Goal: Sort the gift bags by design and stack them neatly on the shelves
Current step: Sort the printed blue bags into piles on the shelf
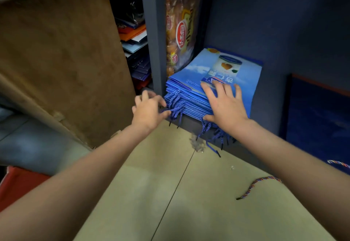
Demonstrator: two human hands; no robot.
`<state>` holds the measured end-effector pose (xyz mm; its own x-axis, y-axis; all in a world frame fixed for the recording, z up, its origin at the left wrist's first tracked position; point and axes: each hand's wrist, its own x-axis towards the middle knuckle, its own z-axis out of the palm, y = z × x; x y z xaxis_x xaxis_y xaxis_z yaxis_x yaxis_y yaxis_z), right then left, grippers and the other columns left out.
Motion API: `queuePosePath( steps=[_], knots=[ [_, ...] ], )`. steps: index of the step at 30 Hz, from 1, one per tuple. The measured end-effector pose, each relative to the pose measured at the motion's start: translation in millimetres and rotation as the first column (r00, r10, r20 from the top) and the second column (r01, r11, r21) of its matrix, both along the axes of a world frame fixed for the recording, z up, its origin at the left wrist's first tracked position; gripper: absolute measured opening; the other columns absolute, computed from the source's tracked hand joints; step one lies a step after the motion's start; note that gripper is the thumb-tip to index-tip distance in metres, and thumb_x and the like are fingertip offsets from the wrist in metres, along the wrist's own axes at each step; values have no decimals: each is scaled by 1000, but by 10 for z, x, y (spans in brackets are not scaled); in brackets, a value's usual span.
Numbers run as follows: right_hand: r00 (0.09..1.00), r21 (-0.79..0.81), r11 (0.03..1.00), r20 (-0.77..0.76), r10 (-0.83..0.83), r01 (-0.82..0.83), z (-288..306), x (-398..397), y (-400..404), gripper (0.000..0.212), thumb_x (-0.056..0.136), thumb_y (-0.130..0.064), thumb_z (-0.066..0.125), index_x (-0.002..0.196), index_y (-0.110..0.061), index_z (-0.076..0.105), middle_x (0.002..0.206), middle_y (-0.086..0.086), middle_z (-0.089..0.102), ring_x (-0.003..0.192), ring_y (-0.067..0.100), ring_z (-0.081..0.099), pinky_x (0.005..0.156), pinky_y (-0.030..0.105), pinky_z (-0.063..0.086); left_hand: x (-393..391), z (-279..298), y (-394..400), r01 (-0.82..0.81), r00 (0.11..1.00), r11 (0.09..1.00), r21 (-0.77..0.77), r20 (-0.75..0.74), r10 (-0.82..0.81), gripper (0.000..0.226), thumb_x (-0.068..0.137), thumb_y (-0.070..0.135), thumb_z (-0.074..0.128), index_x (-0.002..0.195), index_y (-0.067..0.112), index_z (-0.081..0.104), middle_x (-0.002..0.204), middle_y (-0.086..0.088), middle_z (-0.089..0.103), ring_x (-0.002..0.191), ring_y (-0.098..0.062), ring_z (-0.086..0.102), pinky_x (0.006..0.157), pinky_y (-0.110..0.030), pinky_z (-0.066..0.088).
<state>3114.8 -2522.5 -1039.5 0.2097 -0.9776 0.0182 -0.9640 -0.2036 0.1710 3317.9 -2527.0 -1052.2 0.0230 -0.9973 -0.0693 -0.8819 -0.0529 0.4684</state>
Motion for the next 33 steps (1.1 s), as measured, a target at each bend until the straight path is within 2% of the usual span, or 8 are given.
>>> queuePosePath(
  steps=[3, 9, 16, 21, 25, 28, 30, 33],
  knots=[
    [997, -12, 1000, 78, -14, 15, 68, -120, 41, 102, 76, -53, 67, 149, -24, 3, 152, 10, 12, 137, 31, 18, 112, 53, 8, 62, 38, -31, 16, 999, 1000, 5, 46, -17, 41, 79, 48, 67, 111, 24, 64, 136, -3, 35, 130, -28, 22, 102, -43, 28],
    [1000, 47, 999, 5, -24, 24, 46, -309, 174, 99, 78, -52, 65, 148, -22, 2, 152, 12, 12, 135, 30, 25, 113, 51, 10, -282, -140, 17, -126, 991, 949, 290, 1, 131, 58, 75, 63, 62, 111, 18, 61, 138, -10, 32, 129, -35, 23, 102, -46, 32],
    [999, 7, 1000, -25, -22, 22, 93, -194, 158, 99, 77, -44, 69, 148, -23, 2, 152, 13, 11, 135, 30, 23, 112, 55, 4, -598, -184, 10, -305, 934, 932, 196, -127, 333, 37, 88, 40, 60, 106, 8, 62, 134, -8, 41, 126, -29, 29, 96, -41, 32],
    [1000, -27, 1000, -14, -10, 9, 24, -1, 164, 100, 79, -52, 64, 149, -21, -2, 152, 12, 14, 135, 30, 25, 113, 53, 6, -495, -93, -28, -240, 932, 954, 179, -231, 278, 31, 88, 36, 62, 93, 5, 61, 131, -10, 43, 129, -27, 25, 98, -38, 32],
    [998, -89, 996, -65, 15, -21, 107, -16, 38, 97, 79, -46, 67, 148, -20, 4, 151, 13, 20, 131, 32, 32, 112, 54, 7, -399, 86, -70, -206, 917, 968, 140, -317, 241, 25, 86, 27, 66, 76, 15, 47, 129, -12, 40, 124, -28, 36, 104, -36, 33],
    [998, -213, 977, -52, 17, -28, 361, -71, -113, 96, 75, -48, 70, 147, -21, 13, 144, 12, 32, 127, 31, 38, 111, 56, 6, -281, 227, -174, -297, 811, 951, 84, -504, 298, 27, 83, 18, 69, 74, 17, 44, 124, -10, 38, 116, -24, 37, 101, -25, 30],
    [998, -172, 985, -65, -25, 13, 452, -64, -131, 101, 72, -52, 70, 147, -22, 9, 143, 12, 31, 129, 31, 35, 111, 57, 5, -191, 262, -143, -266, 881, 963, 35, -396, 258, 24, 83, 22, 69, 76, 16, 47, 120, -5, 40, 116, -22, 34, 100, -27, 28],
    [992, -44, 999, -124, -30, 24, 257, -31, 4, 101, 77, -51, 66, 148, -23, 1, 147, 14, 26, 134, 30, 29, 112, 57, 2, -139, 133, -7, -117, 992, 992, 55, -30, 119, 14, 89, 30, 61, 89, 16, 58, 126, -4, 43, 124, -27, 30, 100, -41, 29]
  ],
)
